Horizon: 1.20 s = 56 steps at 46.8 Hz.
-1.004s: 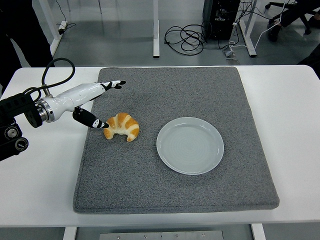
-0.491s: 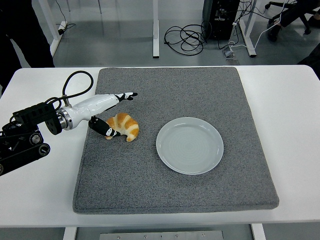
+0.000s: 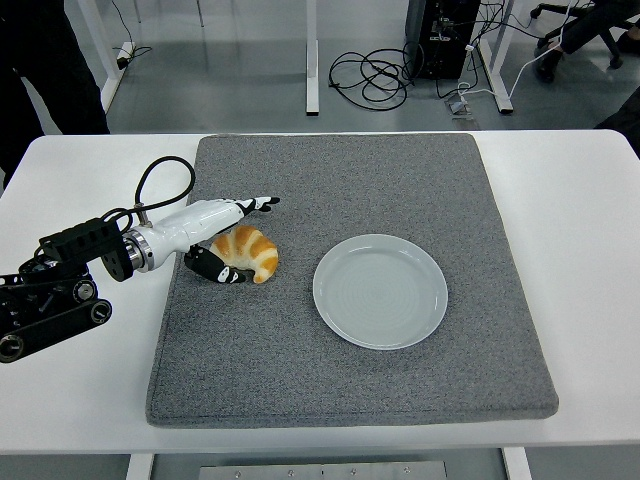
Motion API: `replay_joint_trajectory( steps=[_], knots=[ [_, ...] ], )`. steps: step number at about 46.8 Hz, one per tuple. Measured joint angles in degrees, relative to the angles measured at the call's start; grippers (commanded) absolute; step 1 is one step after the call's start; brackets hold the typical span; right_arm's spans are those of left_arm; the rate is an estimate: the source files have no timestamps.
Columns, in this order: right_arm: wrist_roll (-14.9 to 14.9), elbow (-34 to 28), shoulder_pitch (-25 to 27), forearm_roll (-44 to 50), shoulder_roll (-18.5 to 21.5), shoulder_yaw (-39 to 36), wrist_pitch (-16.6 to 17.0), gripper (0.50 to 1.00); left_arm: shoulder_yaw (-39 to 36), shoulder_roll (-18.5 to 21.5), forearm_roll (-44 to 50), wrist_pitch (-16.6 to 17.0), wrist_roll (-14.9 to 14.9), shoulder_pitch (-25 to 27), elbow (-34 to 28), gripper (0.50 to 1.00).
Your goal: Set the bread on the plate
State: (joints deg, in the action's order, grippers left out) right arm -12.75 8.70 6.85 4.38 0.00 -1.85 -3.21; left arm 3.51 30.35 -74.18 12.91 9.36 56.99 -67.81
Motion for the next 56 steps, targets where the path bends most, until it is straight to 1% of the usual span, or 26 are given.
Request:
replay_joint_trajectory(
  steps=[12, 18, 25, 28, 31, 34, 38, 40, 41, 43, 44, 46, 51, 56],
  knots=[
    [0.00, -0.01, 0.00, 0.00, 0.00, 0.00, 0.00, 1.000, -0.34, -0.95, 0.08, 1.46, 0.17, 0.00, 1.60, 0.937],
    [0.01, 0.00, 0.00, 0.00, 0.00, 0.00, -0.01, 1.000, -1.23, -1.70, 0.08, 2.88, 0.31, 0.00, 2.97, 0.937],
    [0.01, 0.00, 0.00, 0.00, 0.00, 0.00, -0.03, 1.000, -2.04, -2.43, 0.09, 4.22, 2.62, -0.01, 4.84, 0.937],
    [0.01, 0.00, 0.00, 0.00, 0.00, 0.00, -0.03, 1.000, -2.09, -2.48, 0.14, 4.30, 2.91, -0.01, 5.17, 0.928],
    [0.00, 0.00, 0.00, 0.00, 0.00, 0.00, -0.03, 1.000, -2.08, -2.53, 0.22, 4.31, 3.01, -0.01, 5.39, 0.899],
    [0.01, 0.00, 0.01, 0.00, 0.00, 0.00, -0.03, 1.000, -2.05, -2.63, 0.26, 4.33, 3.03, -0.02, 5.42, 0.853],
    [0.01, 0.00, 0.00, 0.00, 0.00, 0.00, -0.02, 1.000, -2.04, -2.98, 0.26, 4.40, 3.12, -0.03, 5.43, 0.722],
    [0.01, 0.00, 0.01, 0.00, 0.00, 0.00, -0.02, 1.000, -2.04, -3.01, 0.32, 4.40, 3.12, -0.06, 5.43, 0.604],
    [0.00, 0.00, 0.00, 0.01, 0.00, 0.00, -0.01, 1.000, -2.04, -3.01, 0.37, 4.40, 3.12, -0.11, 5.43, 0.571],
    [0.00, 0.00, 0.00, 0.02, 0.00, 0.00, 0.00, 1.000, -2.05, -3.01, 0.69, 4.36, 3.12, -0.37, 5.44, 0.566],
    [0.00, 0.00, 0.01, 0.02, 0.00, 0.00, 0.00, 1.000, -2.06, -3.01, 0.79, 4.33, 3.12, -0.48, 5.45, 0.555],
    [0.00, 0.00, 0.00, 0.03, 0.00, 0.00, -0.01, 1.000, -2.07, -3.01, 0.92, 4.30, 3.13, -0.62, 5.51, 0.500],
    [0.01, 0.00, 0.01, 0.03, 0.00, 0.00, -0.02, 1.000, -2.09, -3.01, 1.04, 4.13, 3.48, -0.73, 5.60, 0.500],
    [0.00, 0.00, 0.01, 0.03, 0.00, 0.00, -0.03, 1.000, -2.11, -3.01, 1.06, 3.64, 5.37, -0.91, 5.71, 0.500]
  ],
)
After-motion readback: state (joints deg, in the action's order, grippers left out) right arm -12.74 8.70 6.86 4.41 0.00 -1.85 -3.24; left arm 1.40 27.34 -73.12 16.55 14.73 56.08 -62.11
